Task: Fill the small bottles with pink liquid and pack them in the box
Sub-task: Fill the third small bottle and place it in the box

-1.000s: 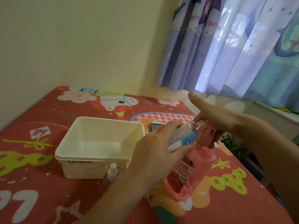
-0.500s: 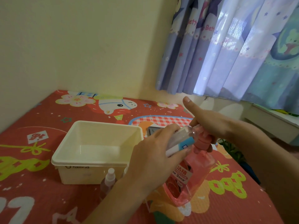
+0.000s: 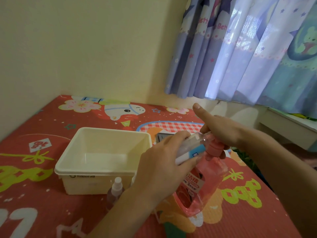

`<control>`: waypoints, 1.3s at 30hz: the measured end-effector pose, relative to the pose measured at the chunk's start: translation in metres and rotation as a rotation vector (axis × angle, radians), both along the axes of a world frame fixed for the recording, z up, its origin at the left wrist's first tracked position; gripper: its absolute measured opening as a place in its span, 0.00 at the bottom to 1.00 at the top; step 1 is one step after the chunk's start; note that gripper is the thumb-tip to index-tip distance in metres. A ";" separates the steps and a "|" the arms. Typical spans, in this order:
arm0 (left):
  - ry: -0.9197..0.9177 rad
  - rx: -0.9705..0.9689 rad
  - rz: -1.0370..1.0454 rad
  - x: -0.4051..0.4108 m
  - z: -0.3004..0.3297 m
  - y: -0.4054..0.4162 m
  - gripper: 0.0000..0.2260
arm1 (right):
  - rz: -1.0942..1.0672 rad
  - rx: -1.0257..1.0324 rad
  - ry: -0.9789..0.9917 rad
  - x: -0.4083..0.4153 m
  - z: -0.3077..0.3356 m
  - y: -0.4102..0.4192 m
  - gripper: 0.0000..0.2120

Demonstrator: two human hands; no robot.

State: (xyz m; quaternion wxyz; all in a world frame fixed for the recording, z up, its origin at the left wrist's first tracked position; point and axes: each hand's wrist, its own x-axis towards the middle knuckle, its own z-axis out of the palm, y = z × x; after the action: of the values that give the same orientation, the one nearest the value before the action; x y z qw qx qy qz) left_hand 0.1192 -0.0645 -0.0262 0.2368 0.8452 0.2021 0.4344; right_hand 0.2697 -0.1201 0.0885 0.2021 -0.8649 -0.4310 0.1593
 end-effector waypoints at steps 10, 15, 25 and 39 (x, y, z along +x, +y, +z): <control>-0.025 -0.008 -0.025 0.000 0.003 0.000 0.19 | 0.004 -0.065 0.056 0.005 0.009 -0.003 0.50; 0.000 0.011 0.009 0.000 0.000 0.001 0.21 | -0.005 0.054 -0.047 0.004 -0.007 0.001 0.45; -0.025 -0.010 -0.011 0.001 0.000 0.001 0.21 | -0.002 -0.046 0.010 0.002 0.004 0.000 0.47; -0.014 -0.019 -0.020 0.001 0.000 0.001 0.20 | -0.027 -0.019 -0.015 0.002 0.002 0.001 0.47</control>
State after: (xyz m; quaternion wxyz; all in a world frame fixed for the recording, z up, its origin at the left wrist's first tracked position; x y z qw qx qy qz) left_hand 0.1198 -0.0637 -0.0261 0.2504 0.8419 0.1959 0.4360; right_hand 0.2717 -0.1196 0.0900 0.1927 -0.8736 -0.4193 0.1541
